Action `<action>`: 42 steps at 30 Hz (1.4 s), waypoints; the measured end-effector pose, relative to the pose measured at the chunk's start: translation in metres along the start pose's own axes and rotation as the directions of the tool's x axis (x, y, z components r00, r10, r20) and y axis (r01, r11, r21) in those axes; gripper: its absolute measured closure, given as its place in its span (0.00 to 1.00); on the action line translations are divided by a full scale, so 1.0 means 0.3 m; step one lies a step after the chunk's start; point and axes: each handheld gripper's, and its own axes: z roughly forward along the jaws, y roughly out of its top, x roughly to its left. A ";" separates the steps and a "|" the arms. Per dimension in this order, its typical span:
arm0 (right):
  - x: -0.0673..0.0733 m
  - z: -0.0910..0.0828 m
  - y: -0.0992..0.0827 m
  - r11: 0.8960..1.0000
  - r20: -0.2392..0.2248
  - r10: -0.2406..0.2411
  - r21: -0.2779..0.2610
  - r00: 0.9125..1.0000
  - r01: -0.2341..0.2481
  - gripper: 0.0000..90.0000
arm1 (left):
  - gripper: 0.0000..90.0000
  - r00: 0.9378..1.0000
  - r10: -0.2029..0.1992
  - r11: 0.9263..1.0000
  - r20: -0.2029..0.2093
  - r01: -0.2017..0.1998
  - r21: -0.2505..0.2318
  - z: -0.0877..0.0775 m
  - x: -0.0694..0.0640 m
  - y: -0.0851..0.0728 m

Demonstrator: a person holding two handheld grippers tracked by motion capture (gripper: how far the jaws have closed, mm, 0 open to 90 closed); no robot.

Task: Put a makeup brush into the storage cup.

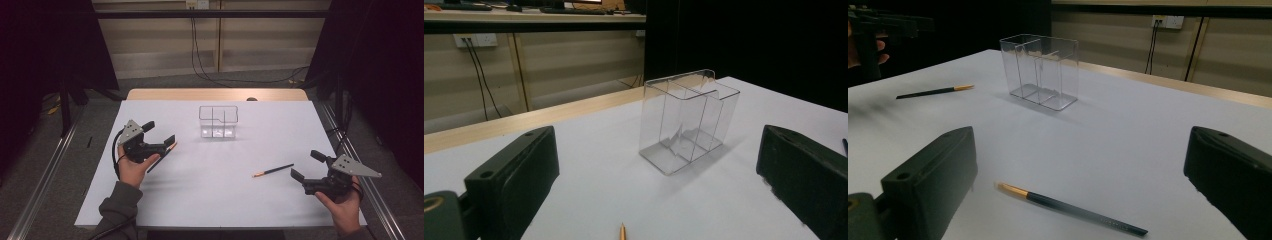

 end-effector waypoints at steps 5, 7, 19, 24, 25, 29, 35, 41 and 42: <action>-0.002 0.001 -0.001 1.000 -0.006 -0.001 -0.002 1.000 0.001 0.00 | 0.04 1.000 -0.004 1.000 -0.013 0.004 0.023 0.016 0.003 -0.004; -0.002 0.001 -0.001 1.000 -0.002 -0.003 -0.002 1.000 0.003 0.00 | 0.04 1.000 -0.001 0.999 -0.013 0.002 0.036 0.019 0.007 -0.002; -0.002 0.000 -0.002 1.000 -0.003 -0.002 0.001 1.000 0.002 0.00 | 0.04 0.999 -0.033 0.990 -0.032 0.037 0.133 0.048 0.028 0.009; -0.002 0.001 -0.002 1.000 -0.003 0.000 0.001 1.000 0.000 0.00 | 0.04 0.998 -0.043 0.981 -0.044 0.051 0.189 0.055 0.039 0.011; -0.001 0.001 -0.002 1.000 -0.003 0.001 0.001 1.000 -0.001 0.00 | 0.04 0.997 -0.046 0.978 -0.054 0.056 0.199 0.057 0.041 0.012; -0.001 0.002 -0.003 1.000 -0.005 -0.005 0.003 1.000 0.005 0.00 | 0.04 0.997 -0.050 0.967 -0.057 0.062 0.247 0.064 0.051 0.014; -0.001 0.004 -0.003 1.000 -0.007 -0.004 0.006 1.000 0.004 0.00 | 0.04 0.997 -0.055 0.946 -0.054 0.069 0.316 0.078 0.059 0.021; 0.000 0.005 -0.004 1.000 -0.005 -0.005 0.007 1.000 0.005 0.00 | 0.04 0.997 -0.048 0.918 -0.060 0.068 0.390 0.095 0.063 0.034; -0.001 0.004 -0.004 1.000 -0.007 -0.005 0.009 1.000 0.005 0.00 | 0.04 0.997 -0.044 0.913 -0.059 0.064 0.402 0.096 0.067 0.037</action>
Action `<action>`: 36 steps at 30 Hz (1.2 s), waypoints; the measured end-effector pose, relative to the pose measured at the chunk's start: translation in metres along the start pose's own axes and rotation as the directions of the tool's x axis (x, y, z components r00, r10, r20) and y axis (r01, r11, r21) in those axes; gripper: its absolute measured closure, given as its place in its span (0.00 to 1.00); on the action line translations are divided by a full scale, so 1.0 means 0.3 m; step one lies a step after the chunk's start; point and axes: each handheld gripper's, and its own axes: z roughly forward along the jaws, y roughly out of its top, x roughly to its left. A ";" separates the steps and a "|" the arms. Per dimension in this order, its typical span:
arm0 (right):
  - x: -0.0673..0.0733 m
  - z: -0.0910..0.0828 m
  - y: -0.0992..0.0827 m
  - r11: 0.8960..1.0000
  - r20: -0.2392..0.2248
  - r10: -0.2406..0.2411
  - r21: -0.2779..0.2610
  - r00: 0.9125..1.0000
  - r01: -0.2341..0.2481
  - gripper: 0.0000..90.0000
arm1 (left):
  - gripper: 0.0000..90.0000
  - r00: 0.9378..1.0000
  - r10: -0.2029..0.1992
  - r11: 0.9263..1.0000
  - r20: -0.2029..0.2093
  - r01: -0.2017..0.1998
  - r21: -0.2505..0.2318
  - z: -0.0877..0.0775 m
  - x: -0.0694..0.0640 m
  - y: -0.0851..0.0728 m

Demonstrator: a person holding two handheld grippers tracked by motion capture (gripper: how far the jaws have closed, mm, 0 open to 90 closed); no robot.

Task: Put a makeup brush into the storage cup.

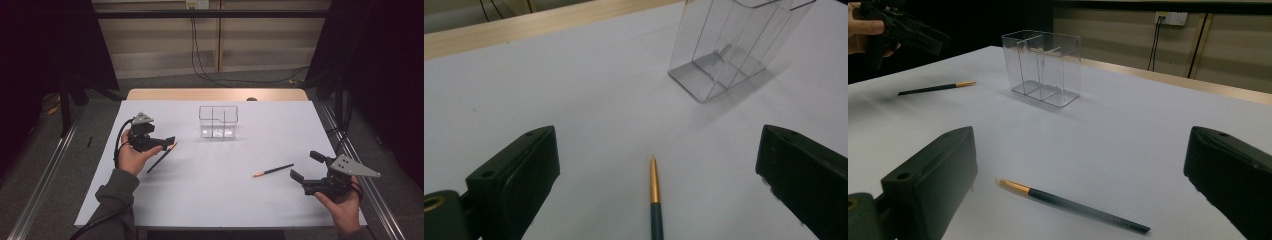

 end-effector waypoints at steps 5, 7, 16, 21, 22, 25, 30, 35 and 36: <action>0.001 0.000 0.000 1.000 -0.006 0.004 0.004 1.000 -0.004 0.00 | 0.04 1.000 -0.011 0.998 0.006 0.011 0.061 0.006 0.008 0.015; 0.002 0.000 0.000 1.000 -0.006 0.004 0.004 1.000 -0.004 0.00 | 0.04 1.000 -0.010 0.996 0.003 0.009 0.089 0.010 0.012 0.018; 0.000 0.001 -0.001 1.000 -0.002 -0.003 0.006 1.000 0.003 0.00 | 0.05 1.000 0.000 0.981 -0.007 0.001 0.194 0.034 0.009 0.037; 0.000 0.002 -0.002 1.000 -0.005 0.000 0.006 1.000 0.000 0.00 | 0.06 1.000 0.020 0.968 -0.022 -0.014 0.250 0.051 0.004 0.046; 0.000 0.002 -0.002 1.000 -0.006 0.000 0.006 1.000 0.000 0.00 | 0.06 1.000 0.013 0.967 -0.014 -0.009 0.255 0.055 0.002 0.048; 0.002 0.003 -0.003 1.000 -0.005 0.002 0.007 1.000 -0.002 0.00 | 0.07 1.000 0.029 0.954 -0.006 -0.026 0.298 0.064 0.002 0.056; 0.002 0.003 -0.003 1.000 -0.010 0.002 0.011 1.000 -0.002 0.00 | 0.10 0.999 0.044 0.936 -0.015 -0.036 0.351 0.082 -0.003 0.066; 0.000 0.004 -0.004 1.000 -0.007 0.002 0.008 1.000 -0.001 0.00 | 0.14 0.997 0.070 0.919 -0.016 -0.058 0.391 0.093 -0.008 0.078; 0.000 0.004 -0.004 1.000 -0.006 0.002 0.009 1.000 -0.002 0.00 | 0.16 0.998 0.067 0.915 -0.015 -0.055 0.399 0.096 -0.009 0.078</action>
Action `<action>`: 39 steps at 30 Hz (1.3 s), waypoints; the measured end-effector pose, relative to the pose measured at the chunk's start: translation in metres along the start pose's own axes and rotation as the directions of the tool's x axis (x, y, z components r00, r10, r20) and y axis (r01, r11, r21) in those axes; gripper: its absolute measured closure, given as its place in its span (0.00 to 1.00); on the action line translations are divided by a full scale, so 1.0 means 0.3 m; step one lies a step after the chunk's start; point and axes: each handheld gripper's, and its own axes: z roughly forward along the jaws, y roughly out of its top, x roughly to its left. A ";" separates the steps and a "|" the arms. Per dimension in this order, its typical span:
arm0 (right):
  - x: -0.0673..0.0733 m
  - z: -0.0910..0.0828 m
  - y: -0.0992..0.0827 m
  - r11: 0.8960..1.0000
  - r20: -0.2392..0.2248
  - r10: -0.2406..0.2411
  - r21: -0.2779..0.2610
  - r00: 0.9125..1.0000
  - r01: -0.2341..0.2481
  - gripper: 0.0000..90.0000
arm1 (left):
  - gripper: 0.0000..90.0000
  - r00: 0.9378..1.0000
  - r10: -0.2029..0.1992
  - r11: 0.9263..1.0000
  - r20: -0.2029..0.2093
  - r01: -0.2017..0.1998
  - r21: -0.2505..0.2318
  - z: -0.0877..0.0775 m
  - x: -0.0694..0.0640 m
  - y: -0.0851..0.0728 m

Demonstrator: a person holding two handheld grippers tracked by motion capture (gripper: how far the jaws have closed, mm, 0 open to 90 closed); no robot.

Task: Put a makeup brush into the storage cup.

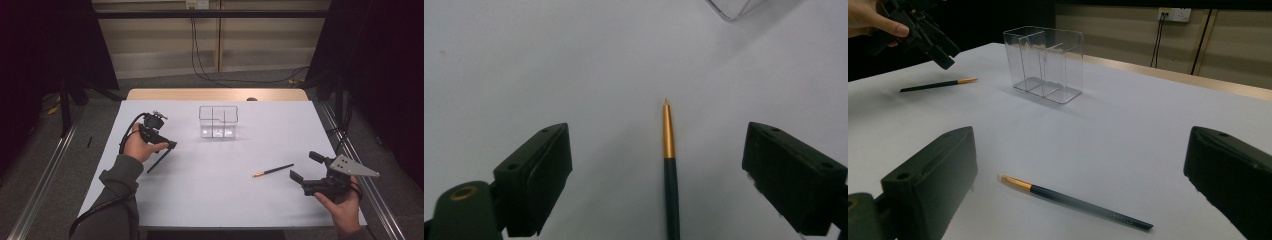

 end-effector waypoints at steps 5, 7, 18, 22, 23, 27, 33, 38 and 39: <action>-0.001 -0.001 0.000 1.000 -0.001 0.005 0.000 1.000 -0.005 0.00 | 0.21 1.000 0.017 0.998 -0.004 -0.017 0.055 0.009 -0.001 0.000; -0.001 -0.002 0.000 1.000 -0.001 0.004 0.001 1.000 -0.004 0.00 | 0.25 1.000 0.025 0.996 0.000 -0.025 0.081 0.012 -0.005 -0.004; -0.001 -0.001 -0.001 1.000 0.000 0.001 0.004 1.000 -0.001 0.00 | 0.38 0.999 0.037 0.985 0.021 -0.040 0.168 -0.001 -0.005 -0.045; -0.001 -0.001 0.000 1.000 0.000 0.001 0.004 1.000 -0.001 0.00 | 0.44 0.998 0.037 0.981 0.049 -0.046 0.187 -0.006 -0.006 -0.059; -0.001 -0.001 0.000 1.000 0.002 0.004 0.002 1.000 -0.004 0.00 | 0.45 0.998 0.044 0.979 0.051 -0.053 0.195 -0.008 -0.006 -0.062; -0.001 -0.001 0.000 1.000 0.000 0.002 0.003 1.000 -0.002 0.00 | 0.50 0.997 0.039 0.975 0.062 -0.051 0.215 -0.009 -0.003 -0.073; -0.001 -0.001 0.000 1.000 0.000 0.004 0.003 1.000 -0.004 0.00 | 0.61 0.995 -0.002 0.971 0.096 -0.021 0.239 0.000 -0.008 -0.087; -0.003 -0.001 -0.001 1.000 0.000 -0.001 0.008 1.000 0.001 0.00 | 0.66 0.995 -0.003 0.965 0.102 -0.024 0.262 0.005 -0.010 -0.095; -0.003 -0.001 -0.001 1.000 0.000 -0.001 0.007 1.000 0.001 0.00 | 0.68 0.995 -0.002 0.964 0.099 -0.024 0.265 0.005 -0.010 -0.096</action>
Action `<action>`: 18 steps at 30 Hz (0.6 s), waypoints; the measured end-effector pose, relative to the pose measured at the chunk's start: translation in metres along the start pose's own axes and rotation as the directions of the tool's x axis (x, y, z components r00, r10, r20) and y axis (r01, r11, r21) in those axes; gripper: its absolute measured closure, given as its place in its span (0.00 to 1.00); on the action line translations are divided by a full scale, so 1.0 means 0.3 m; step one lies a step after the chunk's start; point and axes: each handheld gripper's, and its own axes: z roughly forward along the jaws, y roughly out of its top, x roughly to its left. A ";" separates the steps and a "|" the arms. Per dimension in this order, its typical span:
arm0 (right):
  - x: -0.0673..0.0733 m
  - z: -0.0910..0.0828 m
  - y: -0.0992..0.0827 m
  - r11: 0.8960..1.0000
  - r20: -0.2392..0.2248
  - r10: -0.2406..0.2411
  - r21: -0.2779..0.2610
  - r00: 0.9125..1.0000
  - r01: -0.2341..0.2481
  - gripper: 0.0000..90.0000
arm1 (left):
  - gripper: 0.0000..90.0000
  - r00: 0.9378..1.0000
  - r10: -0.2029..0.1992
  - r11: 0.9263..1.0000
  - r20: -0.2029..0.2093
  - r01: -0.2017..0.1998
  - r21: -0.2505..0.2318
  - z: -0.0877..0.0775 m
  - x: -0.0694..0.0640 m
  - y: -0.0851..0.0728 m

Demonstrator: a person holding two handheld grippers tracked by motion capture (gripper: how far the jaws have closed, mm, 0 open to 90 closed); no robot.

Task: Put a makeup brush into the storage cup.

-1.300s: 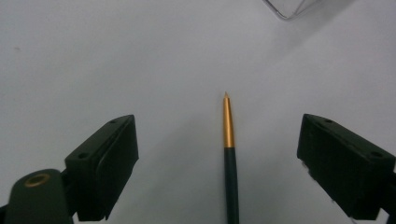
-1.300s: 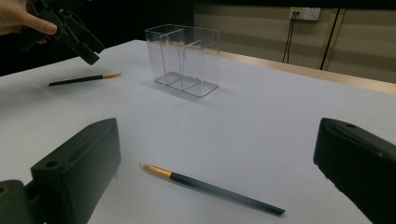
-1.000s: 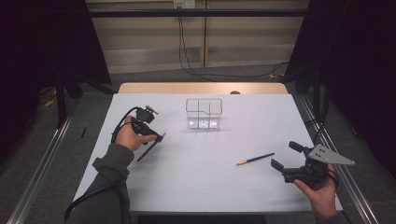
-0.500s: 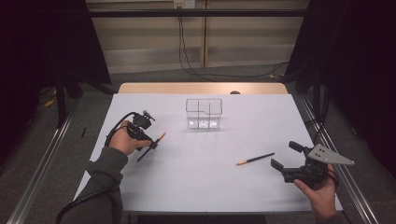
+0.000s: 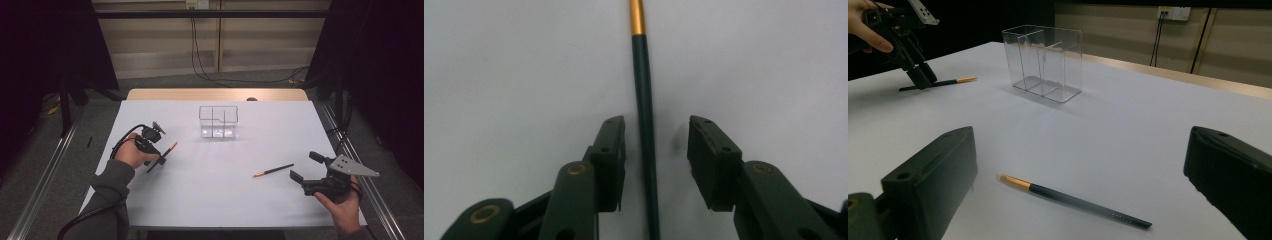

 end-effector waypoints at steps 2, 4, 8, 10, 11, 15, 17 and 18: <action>0.000 0.000 0.000 1.000 -0.001 0.000 -0.002 1.000 0.000 0.00 | 0.70 1.000 -0.001 1.000 -0.001 0.001 0.006 -0.002 0.000 -0.002; 0.000 0.000 0.000 1.000 -0.002 0.004 -0.002 1.000 -0.004 0.00 | 0.73 1.000 -0.006 1.000 0.000 0.006 0.019 -0.003 -0.002 -0.003; 0.000 0.000 0.001 1.000 0.001 -0.004 0.000 1.000 0.004 0.00 | 0.79 1.000 -0.008 1.000 -0.009 0.008 0.029 -0.002 -0.007 -0.005; 0.002 0.001 0.000 1.000 0.001 0.001 0.000 1.000 -0.001 0.00 | 0.82 1.000 -0.008 1.000 -0.016 0.009 0.028 -0.002 -0.007 -0.006; 0.002 0.001 0.000 1.000 0.001 0.001 0.000 1.000 -0.001 0.00 | 0.84 1.000 -0.005 1.000 -0.021 0.005 0.027 -0.002 -0.007 -0.007; 0.001 0.001 0.000 1.000 0.004 -0.002 0.001 1.000 0.002 0.00 | 0.89 0.999 -0.011 0.999 -0.037 0.012 0.030 0.000 -0.009 -0.006; 0.002 0.002 0.000 1.000 0.003 0.003 0.002 1.000 -0.003 0.00 | 0.91 0.999 -0.013 0.999 -0.046 0.015 0.042 0.001 -0.008 -0.003; 0.002 0.002 0.000 1.000 0.002 0.001 0.003 1.000 -0.001 0.00 | 0.91 0.999 -0.005 0.999 -0.053 0.008 0.050 0.000 -0.007 -0.001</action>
